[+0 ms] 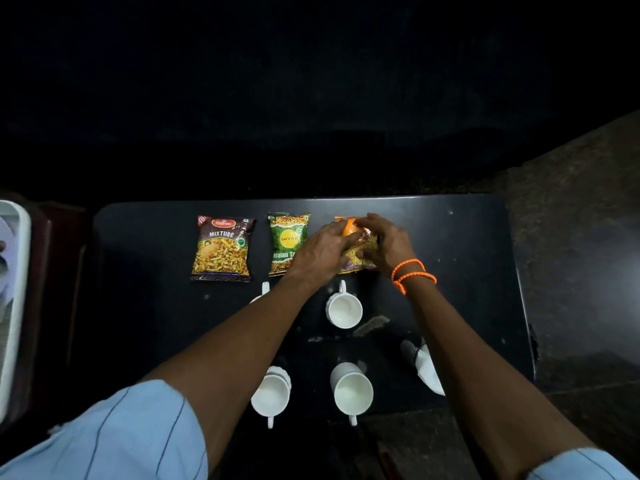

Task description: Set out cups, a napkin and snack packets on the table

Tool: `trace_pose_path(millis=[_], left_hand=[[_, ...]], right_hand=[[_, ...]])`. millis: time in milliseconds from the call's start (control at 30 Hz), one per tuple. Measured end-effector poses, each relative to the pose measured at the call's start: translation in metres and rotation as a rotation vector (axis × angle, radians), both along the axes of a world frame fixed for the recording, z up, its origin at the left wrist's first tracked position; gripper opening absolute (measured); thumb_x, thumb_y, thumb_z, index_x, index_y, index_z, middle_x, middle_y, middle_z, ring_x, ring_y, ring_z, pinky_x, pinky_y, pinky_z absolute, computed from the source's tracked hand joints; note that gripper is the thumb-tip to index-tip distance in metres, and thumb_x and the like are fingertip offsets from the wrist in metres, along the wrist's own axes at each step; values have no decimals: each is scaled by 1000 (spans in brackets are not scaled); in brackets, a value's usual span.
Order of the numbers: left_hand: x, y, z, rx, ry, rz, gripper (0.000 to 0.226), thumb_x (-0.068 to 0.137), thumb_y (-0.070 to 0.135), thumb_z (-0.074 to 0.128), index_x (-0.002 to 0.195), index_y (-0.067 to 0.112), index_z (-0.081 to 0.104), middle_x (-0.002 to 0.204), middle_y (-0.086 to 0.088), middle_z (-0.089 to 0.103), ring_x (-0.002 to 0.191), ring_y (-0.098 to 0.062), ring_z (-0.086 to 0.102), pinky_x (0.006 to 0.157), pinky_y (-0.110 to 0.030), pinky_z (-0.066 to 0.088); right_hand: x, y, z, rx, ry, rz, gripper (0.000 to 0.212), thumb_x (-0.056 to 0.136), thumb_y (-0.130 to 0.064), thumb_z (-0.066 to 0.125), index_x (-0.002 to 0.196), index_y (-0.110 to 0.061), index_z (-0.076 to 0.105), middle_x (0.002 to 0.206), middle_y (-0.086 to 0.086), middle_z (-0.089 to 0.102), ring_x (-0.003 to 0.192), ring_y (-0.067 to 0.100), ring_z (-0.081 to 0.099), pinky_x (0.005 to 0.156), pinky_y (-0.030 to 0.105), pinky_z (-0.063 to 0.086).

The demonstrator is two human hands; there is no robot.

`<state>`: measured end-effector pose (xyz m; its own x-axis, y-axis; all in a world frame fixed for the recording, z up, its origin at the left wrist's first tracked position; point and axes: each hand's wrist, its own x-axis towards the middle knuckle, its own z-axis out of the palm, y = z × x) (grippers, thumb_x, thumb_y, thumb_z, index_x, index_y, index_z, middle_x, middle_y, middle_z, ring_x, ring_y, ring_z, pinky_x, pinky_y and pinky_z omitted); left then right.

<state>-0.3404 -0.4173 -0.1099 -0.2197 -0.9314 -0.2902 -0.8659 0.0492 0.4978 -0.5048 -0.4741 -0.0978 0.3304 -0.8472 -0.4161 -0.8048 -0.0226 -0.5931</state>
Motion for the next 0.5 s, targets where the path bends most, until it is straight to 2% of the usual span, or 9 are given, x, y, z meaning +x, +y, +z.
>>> trace_pose_path(millis=[367,433,500], left_hand=[[6,3,-2,-18,-5,-29,63,101,28,64,159,21,39,169,-15,28,158,-33,22,125,-47,30],[8,2,0,-79,-18,-18,62,105,31,58,161,21,34,171,-13,24,160,-30,16,127,-47,26],[11,-1,9,-144,-62,22,63,108,37,47,164,18,24,173,-11,17,162,-26,9,130,-46,19]], right_hand=[[2,-7,2,8,74,110,69,76,-4,81,140,-16,57,156,14,43,141,34,43,117,42,37],[6,-6,8,-93,188,173,70,80,-18,77,146,-20,51,158,11,39,146,33,36,115,46,36],[14,-4,17,-332,294,211,68,86,-32,66,150,-22,44,161,7,36,151,28,28,114,47,33]])
